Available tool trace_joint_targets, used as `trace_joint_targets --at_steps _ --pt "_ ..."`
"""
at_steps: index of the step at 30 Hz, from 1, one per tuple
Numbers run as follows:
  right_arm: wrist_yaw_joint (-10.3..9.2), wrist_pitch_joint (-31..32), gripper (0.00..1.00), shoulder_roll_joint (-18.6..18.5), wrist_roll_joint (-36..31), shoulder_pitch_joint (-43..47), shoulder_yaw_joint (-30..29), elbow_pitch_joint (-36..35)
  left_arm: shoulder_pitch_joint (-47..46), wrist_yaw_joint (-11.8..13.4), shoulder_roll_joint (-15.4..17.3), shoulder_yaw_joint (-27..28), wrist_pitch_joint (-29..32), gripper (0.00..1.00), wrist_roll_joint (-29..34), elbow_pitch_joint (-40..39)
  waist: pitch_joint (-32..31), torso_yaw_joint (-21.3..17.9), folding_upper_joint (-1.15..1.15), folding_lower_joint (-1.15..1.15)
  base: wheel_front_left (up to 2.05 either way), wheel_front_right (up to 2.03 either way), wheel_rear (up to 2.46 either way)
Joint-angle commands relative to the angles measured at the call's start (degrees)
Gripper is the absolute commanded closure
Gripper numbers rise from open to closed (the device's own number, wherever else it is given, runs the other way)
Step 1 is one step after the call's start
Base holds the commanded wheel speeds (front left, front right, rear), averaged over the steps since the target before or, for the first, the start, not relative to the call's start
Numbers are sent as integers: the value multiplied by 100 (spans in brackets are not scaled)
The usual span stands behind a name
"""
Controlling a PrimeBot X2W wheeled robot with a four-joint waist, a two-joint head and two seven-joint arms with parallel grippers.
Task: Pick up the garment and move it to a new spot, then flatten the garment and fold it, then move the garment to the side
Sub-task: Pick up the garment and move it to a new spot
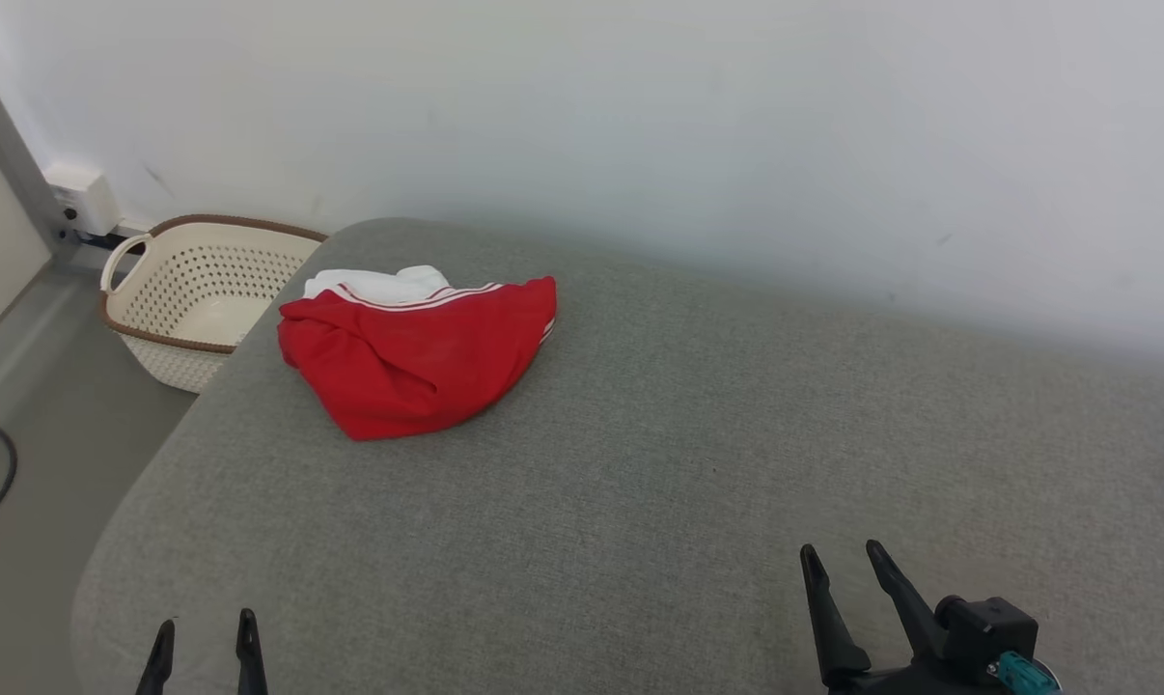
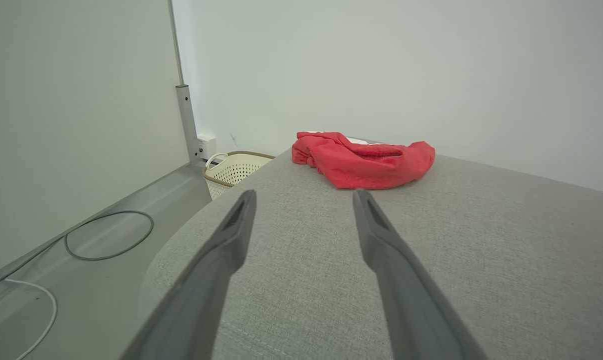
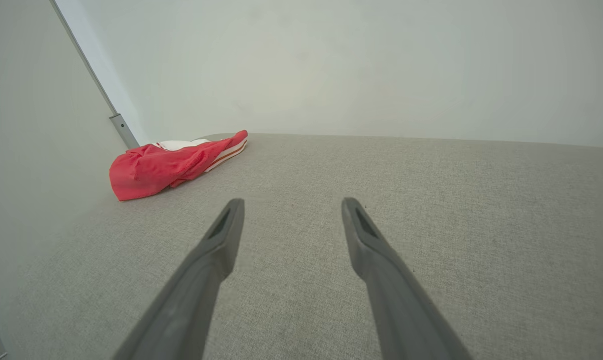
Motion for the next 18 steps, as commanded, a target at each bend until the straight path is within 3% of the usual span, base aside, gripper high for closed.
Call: trace_joint_targets --at_steps 1,18 --pt "-4 -48 0 0 24 -41 25 16 78 5 53 37 -18 0 12 1 -25 193 0 0 0 0 0" --pt "-4 -97 0 50 60 -84 78 133 112 30 94 29 -17 0 -36 -31 -40 511 0 0 0 0 0"
